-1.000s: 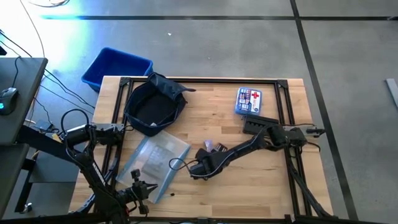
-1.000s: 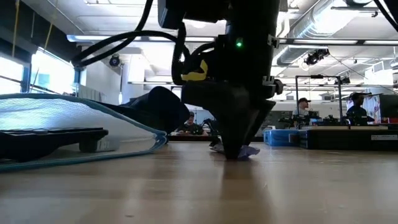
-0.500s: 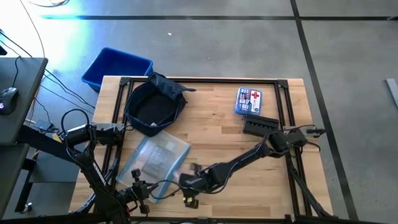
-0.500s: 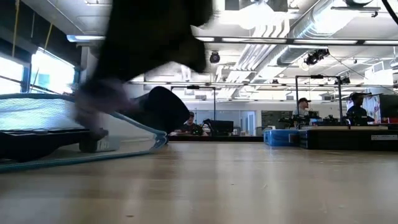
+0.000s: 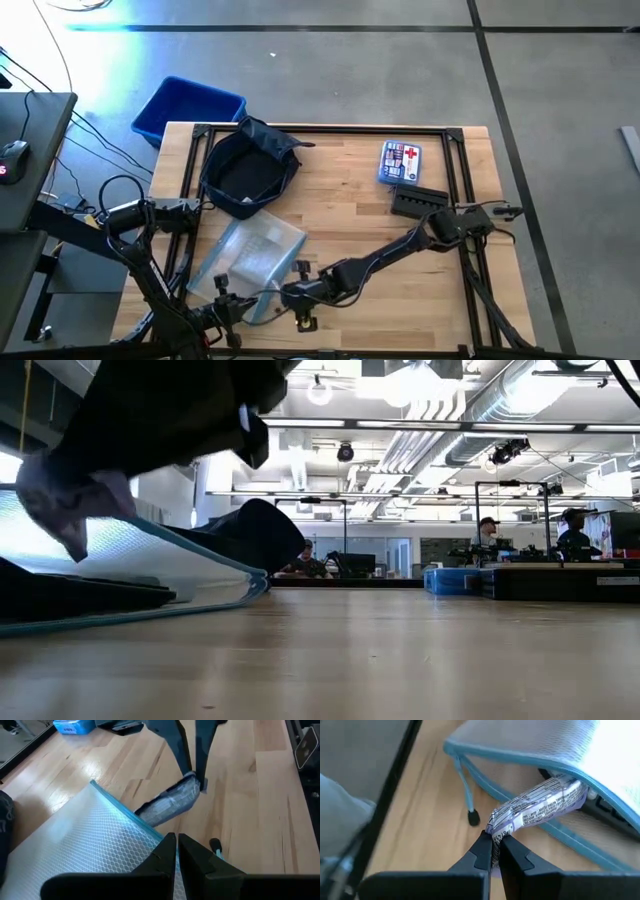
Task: Unpack backpack
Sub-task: Put the purple chocolate bar into the transparent zip bag
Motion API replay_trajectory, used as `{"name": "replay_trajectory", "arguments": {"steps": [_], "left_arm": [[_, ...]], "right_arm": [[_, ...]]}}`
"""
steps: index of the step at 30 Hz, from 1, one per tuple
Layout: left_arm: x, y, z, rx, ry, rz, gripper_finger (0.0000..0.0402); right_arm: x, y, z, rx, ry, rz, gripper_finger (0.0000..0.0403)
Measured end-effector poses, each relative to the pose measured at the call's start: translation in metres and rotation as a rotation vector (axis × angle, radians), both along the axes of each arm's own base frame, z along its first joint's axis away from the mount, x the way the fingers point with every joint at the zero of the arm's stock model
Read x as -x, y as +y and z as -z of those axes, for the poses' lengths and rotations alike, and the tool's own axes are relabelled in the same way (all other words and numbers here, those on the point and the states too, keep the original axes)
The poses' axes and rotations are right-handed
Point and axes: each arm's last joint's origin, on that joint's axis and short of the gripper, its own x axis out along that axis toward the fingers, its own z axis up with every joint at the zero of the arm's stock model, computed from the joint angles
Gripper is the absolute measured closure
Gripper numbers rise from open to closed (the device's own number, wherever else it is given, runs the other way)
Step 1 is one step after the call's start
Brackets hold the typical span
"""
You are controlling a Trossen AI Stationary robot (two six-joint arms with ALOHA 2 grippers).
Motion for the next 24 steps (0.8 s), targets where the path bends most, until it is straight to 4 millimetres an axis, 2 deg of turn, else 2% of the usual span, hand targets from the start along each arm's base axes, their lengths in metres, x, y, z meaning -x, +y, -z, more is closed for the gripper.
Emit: {"name": "replay_trajectory", "arguments": {"steps": [6, 16, 20, 24], "left_arm": [[-0.001, 0.001, 0.0, -0.001, -0.002, -0.004, 0.0402], [-0.002, 0.0, 0.0, -0.004, -0.004, -0.001, 0.0402], [-0.002, 0.0, 0.0, -0.002, 0.0, -0.001, 0.0402], [-0.002, 0.0, 0.0, 0.001, 0.001, -0.001, 0.0402]], "right_arm": [[-0.018, -0.023, 0.019, 0.063, -0.049, 0.057, 0.0402], [-0.049, -0.076, 0.022, -0.057, -0.178, 0.258, 0.0398], [-0.054, -0.087, 0.022, -0.095, -0.201, 0.298, 0.0377], [-0.055, -0.092, 0.023, -0.085, -0.198, 0.298, 0.0327]]}}
